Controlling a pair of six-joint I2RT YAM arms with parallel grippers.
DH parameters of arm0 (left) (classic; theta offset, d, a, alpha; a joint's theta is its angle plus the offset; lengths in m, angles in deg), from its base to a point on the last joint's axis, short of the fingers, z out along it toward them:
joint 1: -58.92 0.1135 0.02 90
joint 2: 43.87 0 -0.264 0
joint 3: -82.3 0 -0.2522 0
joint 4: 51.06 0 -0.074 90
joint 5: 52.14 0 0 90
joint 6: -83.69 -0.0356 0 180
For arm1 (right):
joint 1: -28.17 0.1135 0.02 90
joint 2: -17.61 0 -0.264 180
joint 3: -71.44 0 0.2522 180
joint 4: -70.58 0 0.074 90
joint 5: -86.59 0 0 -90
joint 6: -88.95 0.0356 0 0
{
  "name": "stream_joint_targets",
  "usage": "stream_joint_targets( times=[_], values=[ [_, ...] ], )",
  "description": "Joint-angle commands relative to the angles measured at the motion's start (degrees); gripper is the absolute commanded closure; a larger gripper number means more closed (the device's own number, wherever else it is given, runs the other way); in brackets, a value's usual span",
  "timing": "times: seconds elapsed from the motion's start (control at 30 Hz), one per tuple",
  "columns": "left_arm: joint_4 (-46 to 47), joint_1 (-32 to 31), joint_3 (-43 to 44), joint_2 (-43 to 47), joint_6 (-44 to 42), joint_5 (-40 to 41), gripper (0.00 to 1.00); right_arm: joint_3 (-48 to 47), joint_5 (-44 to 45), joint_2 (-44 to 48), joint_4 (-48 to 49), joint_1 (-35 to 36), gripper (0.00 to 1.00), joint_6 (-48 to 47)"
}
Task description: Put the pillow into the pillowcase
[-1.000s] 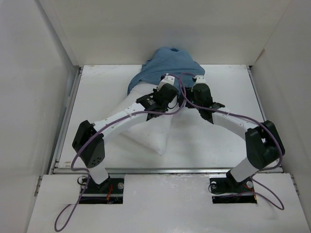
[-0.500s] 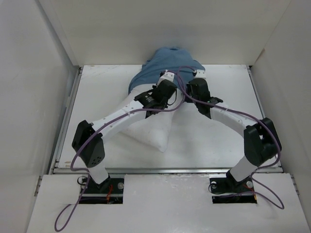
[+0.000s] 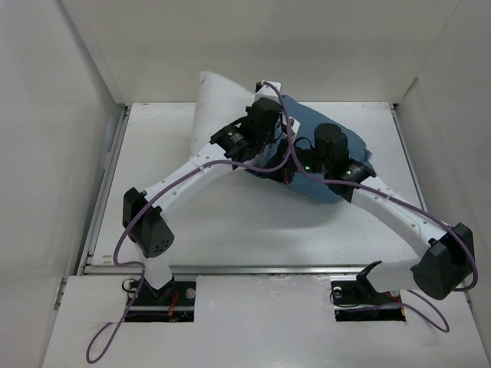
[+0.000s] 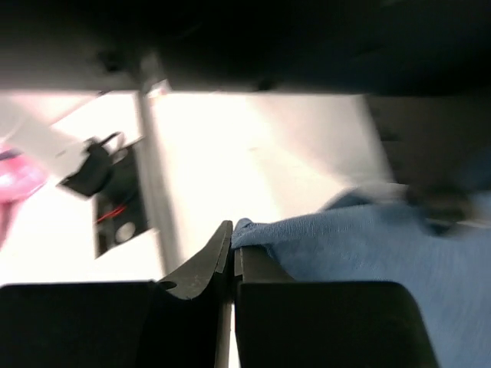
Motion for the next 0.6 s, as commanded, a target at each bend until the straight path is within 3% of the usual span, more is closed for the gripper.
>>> stream_joint_targets(
  times=[0.0, 0.23, 0.37, 0.43, 0.47, 0.57],
  values=[
    [13.9, -1.0, 1.2, -0.2, 4.7, -1.7, 1.00, -1.0, -19.6, 0.6, 9.3, 1.5, 1.00, -1.1],
    [14.5, -1.0, -2.0, 0.9, 5.4, -0.7, 1.00, 0.7, -12.4, -1.0, 13.2, -4.6, 1.00, 8.3],
    [15.3, -1.0, -4.5, 4.2, 6.0, -0.7, 1.00, -4.1, -5.2, -3.3, 13.8, -8.2, 1.00, 12.9],
    [16.5, -0.4, -6.2, 7.6, 6.0, 0.9, 1.00, -12.9, -1.3, -6.4, 13.8, -11.5, 1.00, 14.4],
    [17.0, -0.4, -6.9, 8.9, 6.0, 0.9, 1.00, -13.0, -1.3, -8.0, 13.8, -11.5, 1.00, 15.2],
    [19.5, -0.4, -10.4, 15.6, 6.0, 2.4, 1.00, -28.7, -4.1, -16.7, 8.4, -12.7, 1.00, 15.2]
  ],
)
